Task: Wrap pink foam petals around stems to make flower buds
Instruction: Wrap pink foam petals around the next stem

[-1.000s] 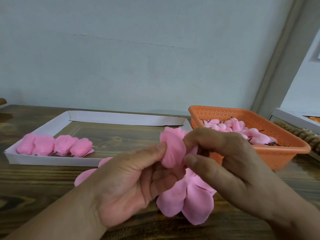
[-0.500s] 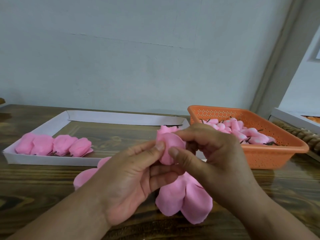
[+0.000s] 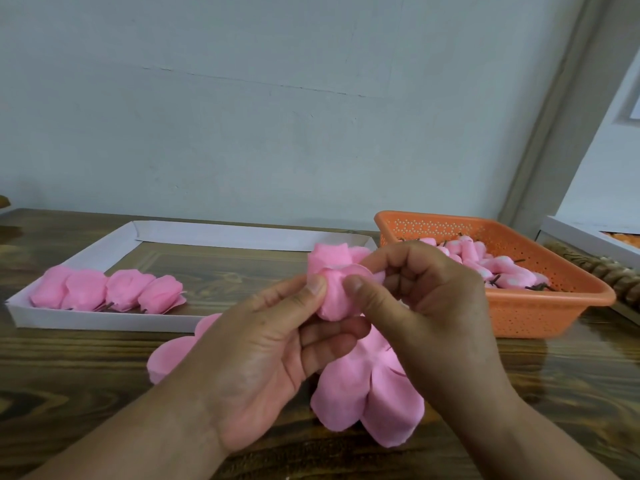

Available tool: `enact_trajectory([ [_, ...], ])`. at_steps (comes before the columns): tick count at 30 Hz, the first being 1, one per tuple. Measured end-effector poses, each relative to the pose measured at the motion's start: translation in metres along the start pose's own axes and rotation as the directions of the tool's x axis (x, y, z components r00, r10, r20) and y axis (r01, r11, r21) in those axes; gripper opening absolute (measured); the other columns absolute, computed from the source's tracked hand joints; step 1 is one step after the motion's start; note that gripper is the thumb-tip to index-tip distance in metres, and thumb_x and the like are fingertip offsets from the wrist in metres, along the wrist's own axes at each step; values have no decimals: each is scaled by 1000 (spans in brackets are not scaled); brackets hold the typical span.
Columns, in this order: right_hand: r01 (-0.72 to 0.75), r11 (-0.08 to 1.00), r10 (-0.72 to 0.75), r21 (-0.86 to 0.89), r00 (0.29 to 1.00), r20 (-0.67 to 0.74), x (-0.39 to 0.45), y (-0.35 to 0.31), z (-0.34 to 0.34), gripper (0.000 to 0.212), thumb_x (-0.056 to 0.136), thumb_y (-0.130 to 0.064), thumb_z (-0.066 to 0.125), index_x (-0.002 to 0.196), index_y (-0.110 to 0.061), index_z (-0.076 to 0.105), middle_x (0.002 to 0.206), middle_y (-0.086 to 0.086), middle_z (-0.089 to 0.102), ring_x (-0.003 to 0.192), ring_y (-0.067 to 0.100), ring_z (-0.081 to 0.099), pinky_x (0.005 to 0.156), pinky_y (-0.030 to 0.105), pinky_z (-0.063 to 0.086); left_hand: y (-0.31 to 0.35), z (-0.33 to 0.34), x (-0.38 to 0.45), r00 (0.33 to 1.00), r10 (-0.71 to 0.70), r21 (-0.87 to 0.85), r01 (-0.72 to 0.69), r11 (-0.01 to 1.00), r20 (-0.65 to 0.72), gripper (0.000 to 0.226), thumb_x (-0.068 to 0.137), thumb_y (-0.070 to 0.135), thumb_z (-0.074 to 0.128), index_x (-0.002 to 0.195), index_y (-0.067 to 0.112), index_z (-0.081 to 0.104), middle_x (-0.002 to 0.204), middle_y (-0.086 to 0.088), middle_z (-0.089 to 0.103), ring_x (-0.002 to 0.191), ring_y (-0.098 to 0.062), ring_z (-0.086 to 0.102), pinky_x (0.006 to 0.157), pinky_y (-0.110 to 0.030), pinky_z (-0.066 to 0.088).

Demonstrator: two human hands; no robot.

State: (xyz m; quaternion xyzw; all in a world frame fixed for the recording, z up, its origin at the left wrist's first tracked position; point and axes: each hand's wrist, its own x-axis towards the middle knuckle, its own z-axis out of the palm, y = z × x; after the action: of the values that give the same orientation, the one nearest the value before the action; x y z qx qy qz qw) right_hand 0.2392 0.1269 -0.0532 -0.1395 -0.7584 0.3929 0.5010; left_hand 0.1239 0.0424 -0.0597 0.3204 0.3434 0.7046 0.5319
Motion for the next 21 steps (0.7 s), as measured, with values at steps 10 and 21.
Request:
enact_trajectory([
  [10,146,985,-137,-89,985,106,3,0,-3,17,72,-11,70,83,-18,60,71,0,57,62,9,51,60,18,44,-1,-1,0,997,64,57,-62,996,-42,26,68,23,60,82,11,78,79,-12,73,66,-17,71,56,-23,57],
  [21,65,997,-52,-48,970,236,5,-6,-7,13,72,-6,77,73,-8,64,65,3,59,58,8,51,59,23,45,-4,-2,1,993,114,112,-111,987,-22,24,72,24,59,80,13,78,77,-9,72,67,-14,69,58,-22,56],
])
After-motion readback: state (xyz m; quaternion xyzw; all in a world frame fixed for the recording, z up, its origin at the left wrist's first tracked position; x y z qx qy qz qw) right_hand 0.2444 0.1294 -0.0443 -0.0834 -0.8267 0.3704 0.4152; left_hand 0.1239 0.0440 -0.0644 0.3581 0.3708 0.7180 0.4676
